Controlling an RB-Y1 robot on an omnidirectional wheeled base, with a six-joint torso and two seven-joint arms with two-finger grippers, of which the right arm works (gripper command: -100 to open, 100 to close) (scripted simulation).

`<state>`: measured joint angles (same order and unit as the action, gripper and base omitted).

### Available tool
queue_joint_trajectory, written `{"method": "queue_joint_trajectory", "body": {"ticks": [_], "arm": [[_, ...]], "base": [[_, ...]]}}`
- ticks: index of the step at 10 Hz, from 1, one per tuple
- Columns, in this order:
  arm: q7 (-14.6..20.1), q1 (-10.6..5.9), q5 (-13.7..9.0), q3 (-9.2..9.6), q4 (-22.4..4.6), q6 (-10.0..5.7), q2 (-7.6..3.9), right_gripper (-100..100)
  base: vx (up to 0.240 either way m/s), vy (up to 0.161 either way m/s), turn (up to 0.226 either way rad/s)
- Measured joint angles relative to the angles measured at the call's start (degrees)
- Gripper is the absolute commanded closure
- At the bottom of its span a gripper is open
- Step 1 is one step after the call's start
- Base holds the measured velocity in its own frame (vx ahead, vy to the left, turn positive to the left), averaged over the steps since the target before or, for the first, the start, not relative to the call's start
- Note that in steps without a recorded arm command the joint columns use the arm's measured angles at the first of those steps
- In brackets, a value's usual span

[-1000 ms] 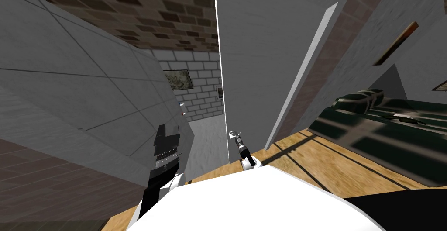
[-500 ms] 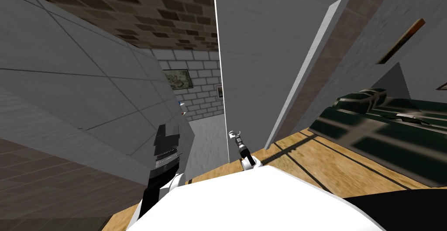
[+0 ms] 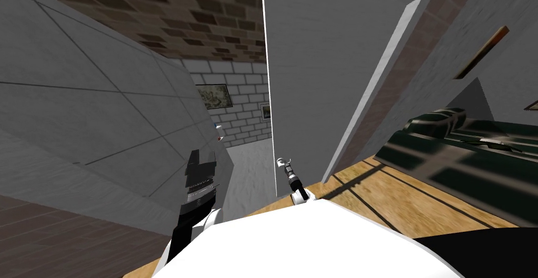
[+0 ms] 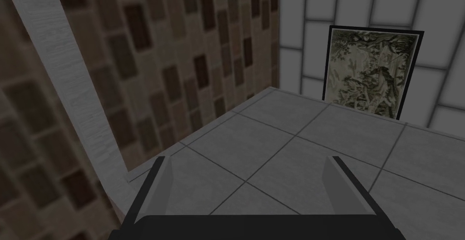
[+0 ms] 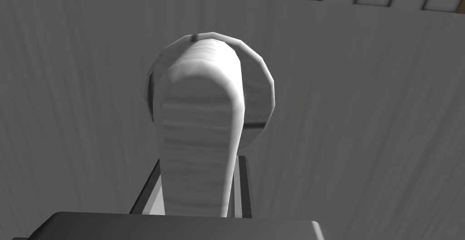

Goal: Push the door open

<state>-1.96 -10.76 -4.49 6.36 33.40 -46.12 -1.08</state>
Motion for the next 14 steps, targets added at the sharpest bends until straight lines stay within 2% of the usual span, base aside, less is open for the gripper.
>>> {"method": "queue_joint_trajectory", "body": {"ticks": [1, 2, 4, 5, 6, 7, 9, 10, 11, 12, 13, 14], "arm": [[0.09, -0.64, -0.28, -0.46, -0.69, -0.11, -0.32, 100], [-0.03, -0.61, -0.42, -0.73, -0.41, -0.14, -0.41, 100], [-0.47, 1.05, -0.83, -1.56, 2.03, 1.01, -0.98, 100], [-0.31, 0.9, -1.22, -2.2, 1.99, 1.39, -1.78, 100], [-0.44, -0.4, -1.69, -3.1, -0.35, 0.14, -1.91, 100], [-0.94, -0.61, -2.11, -3.97, -0.95, -0.52, -1.89, 100], [-1.36, 1.03, -2.53, -4.81, 2.19, 1.01, -2.27, 100], [-1.66, 0.27, -3.01, -5.72, 0.52, 0.53, -2.3, 100], [-1.9, 0.52, -3.41, -6.48, 0.77, 0.39, -2.44, 100], [-2.06, -0.2, -3.87, -7.38, -0.67, -0.48, -2.62, 100], [-2.38, 1.48, -4.19, -8.05, 1.98, 0.44, -2.7, 100], [-2.55, 2.48, -4.52, -8.67, 3.86, 1.79, -2.86, 100]], "base": [[0.134, 0.054, -0.023], [0.17, 0.073, -0.045], [0.222, 0.103, -0.087], [0.181, 0.078, -0.072], [0.192, 0.122, -0.054], [0.14, 0.087, -0.041], [0.184, 0.099, -0.075], [0.181, 0.128, -0.084], [0.162, 0.137, -0.093], [0.183, 0.143, -0.077], [0.198, 0.12, -0.075], [0.139, 0.061, -0.037]]}}
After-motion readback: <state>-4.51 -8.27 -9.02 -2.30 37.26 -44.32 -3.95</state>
